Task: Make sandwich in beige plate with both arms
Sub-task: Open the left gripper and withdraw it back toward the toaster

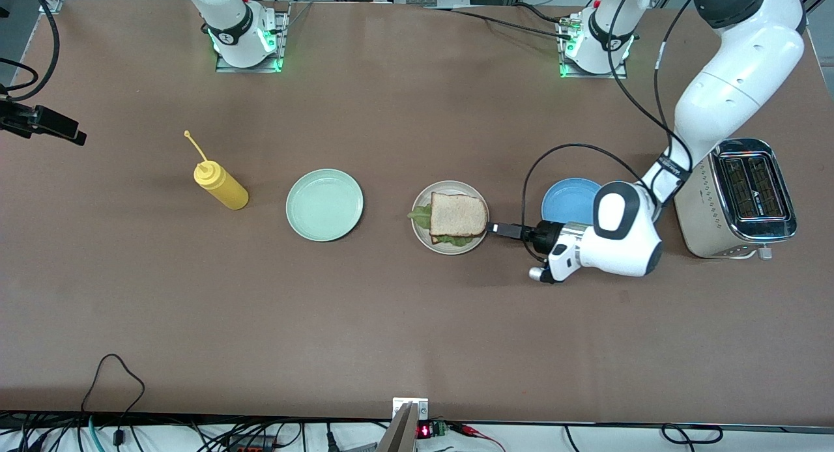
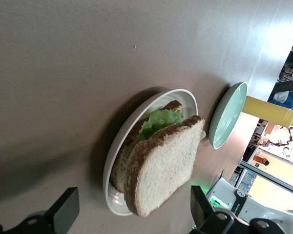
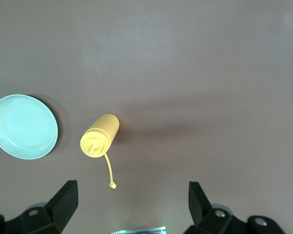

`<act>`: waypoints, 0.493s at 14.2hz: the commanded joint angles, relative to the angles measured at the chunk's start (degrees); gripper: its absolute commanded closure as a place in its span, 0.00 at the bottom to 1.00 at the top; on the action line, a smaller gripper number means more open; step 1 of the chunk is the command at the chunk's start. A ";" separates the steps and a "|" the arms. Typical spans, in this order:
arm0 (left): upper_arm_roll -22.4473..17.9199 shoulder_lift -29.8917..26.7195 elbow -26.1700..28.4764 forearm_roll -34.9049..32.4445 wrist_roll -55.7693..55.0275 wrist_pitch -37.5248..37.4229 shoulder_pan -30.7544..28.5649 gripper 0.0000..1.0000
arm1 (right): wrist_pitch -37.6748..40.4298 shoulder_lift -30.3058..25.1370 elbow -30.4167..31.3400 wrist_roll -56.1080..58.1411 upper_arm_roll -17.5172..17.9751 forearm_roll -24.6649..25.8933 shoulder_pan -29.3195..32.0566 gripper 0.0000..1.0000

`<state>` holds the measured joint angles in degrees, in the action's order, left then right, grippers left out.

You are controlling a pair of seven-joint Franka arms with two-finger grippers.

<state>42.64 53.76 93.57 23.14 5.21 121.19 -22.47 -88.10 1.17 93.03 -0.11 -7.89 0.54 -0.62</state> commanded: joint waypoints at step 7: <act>-1.16 -11.64 0.21 -14.41 -5.29 -15.00 -5.04 0.00 | 0.82 -0.11 -0.66 0.47 0.25 0.34 0.71 0.00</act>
<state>41.86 46.01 93.17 12.68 2.09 109.59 -26.82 -88.06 1.16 93.03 -0.11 -7.93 0.54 -0.57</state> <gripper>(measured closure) 0.000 0.000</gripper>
